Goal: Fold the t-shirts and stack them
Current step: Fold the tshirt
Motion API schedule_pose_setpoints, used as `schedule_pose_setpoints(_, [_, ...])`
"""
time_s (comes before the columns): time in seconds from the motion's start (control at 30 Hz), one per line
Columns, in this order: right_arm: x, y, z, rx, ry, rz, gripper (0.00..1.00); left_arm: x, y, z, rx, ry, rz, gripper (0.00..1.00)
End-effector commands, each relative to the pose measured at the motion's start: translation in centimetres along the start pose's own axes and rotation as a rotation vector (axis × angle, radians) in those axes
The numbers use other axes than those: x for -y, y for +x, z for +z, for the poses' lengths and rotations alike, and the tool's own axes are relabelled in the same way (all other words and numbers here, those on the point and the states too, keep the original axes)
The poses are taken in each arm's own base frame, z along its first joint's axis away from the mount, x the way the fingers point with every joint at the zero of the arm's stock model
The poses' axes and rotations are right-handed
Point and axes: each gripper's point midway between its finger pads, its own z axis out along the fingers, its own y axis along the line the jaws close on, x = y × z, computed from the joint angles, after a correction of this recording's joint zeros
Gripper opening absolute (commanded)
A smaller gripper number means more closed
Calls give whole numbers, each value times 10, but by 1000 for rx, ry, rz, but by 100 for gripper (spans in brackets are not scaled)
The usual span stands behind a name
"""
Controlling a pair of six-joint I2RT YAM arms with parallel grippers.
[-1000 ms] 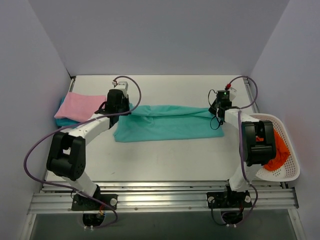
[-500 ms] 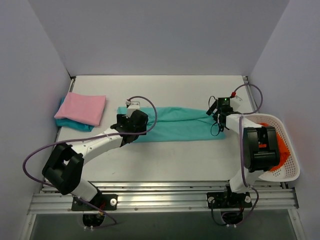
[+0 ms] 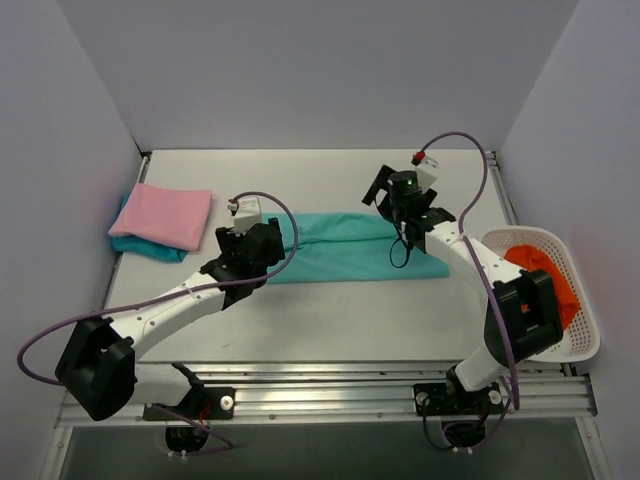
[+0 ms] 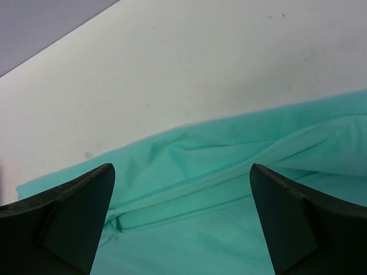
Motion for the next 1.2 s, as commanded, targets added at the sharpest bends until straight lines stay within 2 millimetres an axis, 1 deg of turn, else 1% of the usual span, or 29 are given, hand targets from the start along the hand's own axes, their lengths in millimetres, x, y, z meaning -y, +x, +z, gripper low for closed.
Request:
schedule_pose_setpoints(0.0, [2, 2, 11, -2, 69, -43, 100, 15, -6, 12, 20, 41, -22, 94])
schedule_pose_setpoints(0.07, [16, 13, 19, -17, 110, -55, 100, 15, -2, 19, 9, 43, -12, 94])
schedule_pose_setpoints(0.17, [40, 21, 24, -29, 177, -61, 100, 16, 2, 27, -2, 62, -21, 94])
schedule_pose_setpoints(0.2, [47, 21, 25, -23, 200, -61, 100, 16, 3, 31, -3, 68, -28, 94])
schedule_pose_setpoints(0.23, [59, 18, 27, -20, 231, -51, 100, 15, 6, 33, -14, 67, -26, 94])
schedule_pose_setpoints(0.27, [69, 18, 28, -25, 257, -43, 100, 19, 1, 38, -1, 91, -56, 94])
schedule_pose_setpoints(0.3, [78, 15, 30, -24, 281, -30, 100, 19, 3, 41, -8, 94, -59, 94])
schedule_pose_setpoints(0.33, [96, 10, 34, -23, 317, -8, 100, 18, 5, 43, -12, 99, -62, 94])
schedule_pose_setpoints(0.4, [117, 8, 37, -37, 354, 24, 100, 19, 6, 47, -20, 111, -68, 94])
schedule_pose_setpoints(0.43, [131, 2, 40, -35, 372, 51, 100, 19, 8, 48, -23, 113, -67, 94])
schedule_pose_setpoints(0.57, [154, 2, 45, -46, 414, 68, 100, 15, 11, 51, -28, 119, -74, 94])
schedule_pose_setpoints(0.63, [162, 7, 49, -61, 433, 65, 100, 14, 12, 51, -33, 124, -79, 94])
schedule_pose_setpoints(0.77, [169, 17, 58, -80, 442, 69, 100, 13, 11, 50, -29, 136, -87, 94])
schedule_pose_setpoints(0.83, [169, 23, 64, -94, 435, 71, 100, 13, 10, 48, -26, 143, -92, 94])
schedule_pose_setpoints(0.97, [168, 29, 73, -104, 424, 76, 99, 13, 11, 47, -24, 152, -96, 94])
schedule_pose_setpoints(1.03, [166, 30, 77, -108, 417, 75, 96, 12, 13, 47, -26, 147, -92, 94])
schedule_pose_setpoints(1.17, [163, 28, 79, -102, 403, 74, 84, 12, 16, 51, -31, 142, -89, 94])
